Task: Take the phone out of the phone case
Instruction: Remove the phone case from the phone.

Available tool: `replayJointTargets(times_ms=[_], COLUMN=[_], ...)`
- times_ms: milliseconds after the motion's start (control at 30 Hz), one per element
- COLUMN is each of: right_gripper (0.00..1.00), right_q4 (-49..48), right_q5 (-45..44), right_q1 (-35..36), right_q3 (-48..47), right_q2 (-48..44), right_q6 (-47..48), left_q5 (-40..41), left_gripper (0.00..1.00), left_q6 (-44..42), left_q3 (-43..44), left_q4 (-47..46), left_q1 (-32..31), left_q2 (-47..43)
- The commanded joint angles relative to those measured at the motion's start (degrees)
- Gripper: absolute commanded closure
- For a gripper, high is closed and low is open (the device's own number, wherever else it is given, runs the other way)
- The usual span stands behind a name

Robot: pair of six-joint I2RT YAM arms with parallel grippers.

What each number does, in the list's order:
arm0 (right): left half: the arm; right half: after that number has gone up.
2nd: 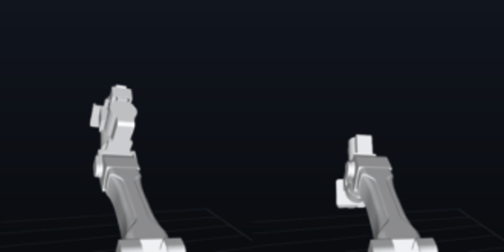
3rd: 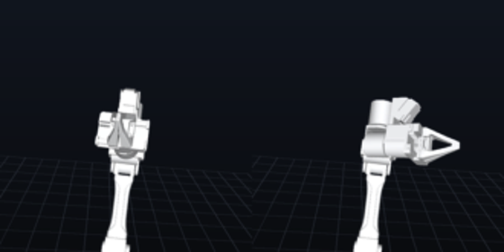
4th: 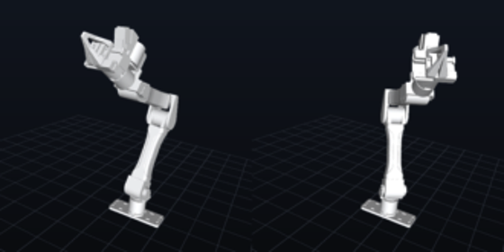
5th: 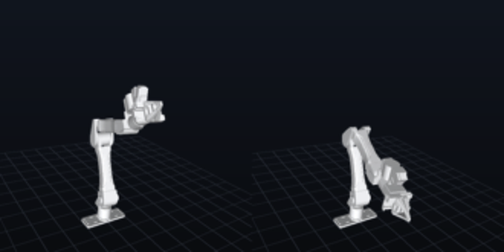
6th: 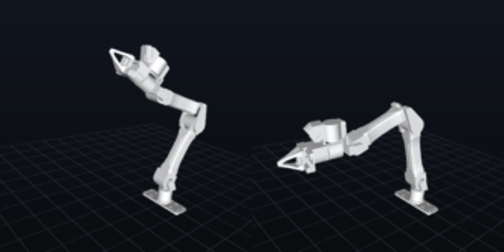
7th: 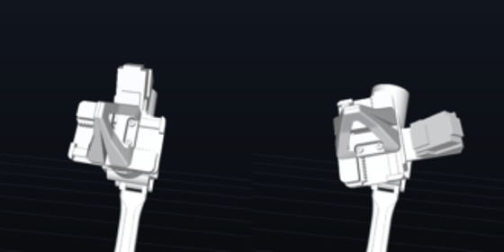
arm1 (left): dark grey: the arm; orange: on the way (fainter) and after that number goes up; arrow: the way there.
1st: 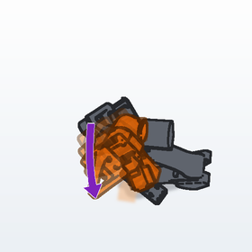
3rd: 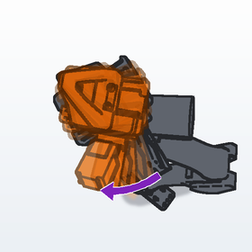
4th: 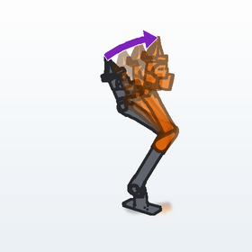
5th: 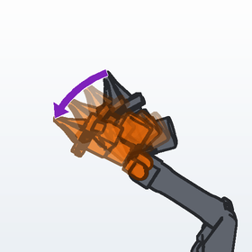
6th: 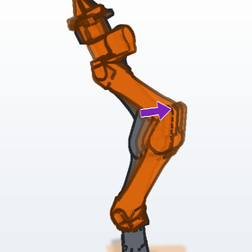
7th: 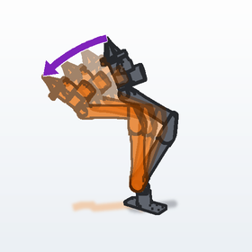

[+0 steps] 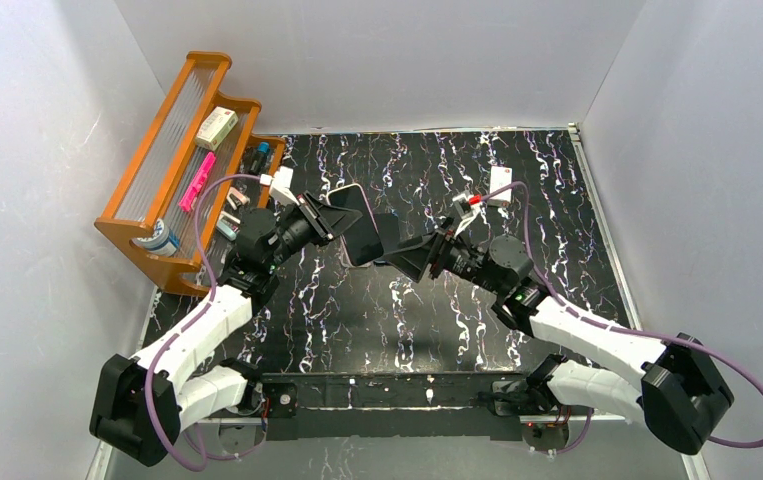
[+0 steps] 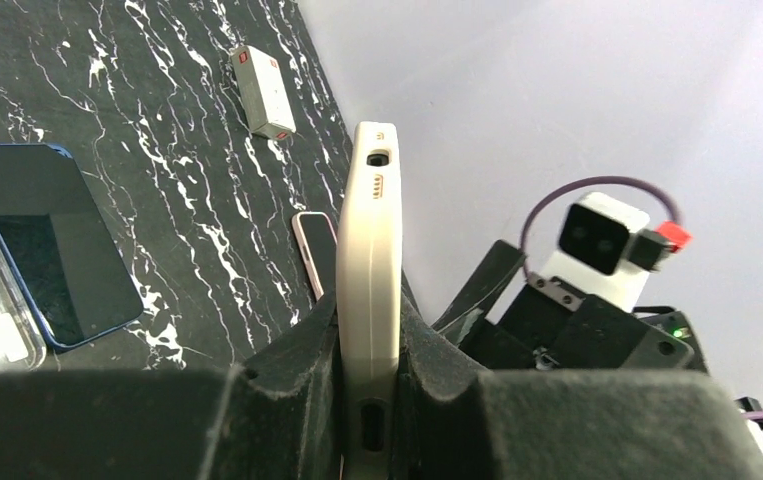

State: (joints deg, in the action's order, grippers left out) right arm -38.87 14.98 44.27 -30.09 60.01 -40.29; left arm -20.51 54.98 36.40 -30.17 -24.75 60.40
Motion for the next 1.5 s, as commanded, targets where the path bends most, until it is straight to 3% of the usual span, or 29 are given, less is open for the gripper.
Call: replayJointTargets(times_ms=[0, 567, 1033, 1467], right_gripper=[0.18, 0.35, 0.36, 0.38], right_q4=[-8.3, -20.79, -25.45, -29.46], right_q5=[-0.75, 4.67, 5.24, 7.86], right_q1=[-0.06, -0.24, -1.04, -2.97], right_q3=[1.56, 2.41, 1.19, -3.05], right_q2=[0.73, 6.53, 9.34, 15.16], right_q6=[-13.89, -22.89, -25.1, -25.89], left_q5=[1.05, -2.06, -5.34, -6.95], left_gripper=[1.0, 1.0, 1.0, 1.0], left_q6=[3.47, 7.02, 11.07, 16.59], left_q3=[0.04, -0.37, -1.68, -3.27], left_q4=[-7.51, -12.32, -17.06, -24.6], left_q1=[0.14, 0.1, -0.48, -6.88], left_q2=[-2.78, -1.1, -0.65, 0.02])
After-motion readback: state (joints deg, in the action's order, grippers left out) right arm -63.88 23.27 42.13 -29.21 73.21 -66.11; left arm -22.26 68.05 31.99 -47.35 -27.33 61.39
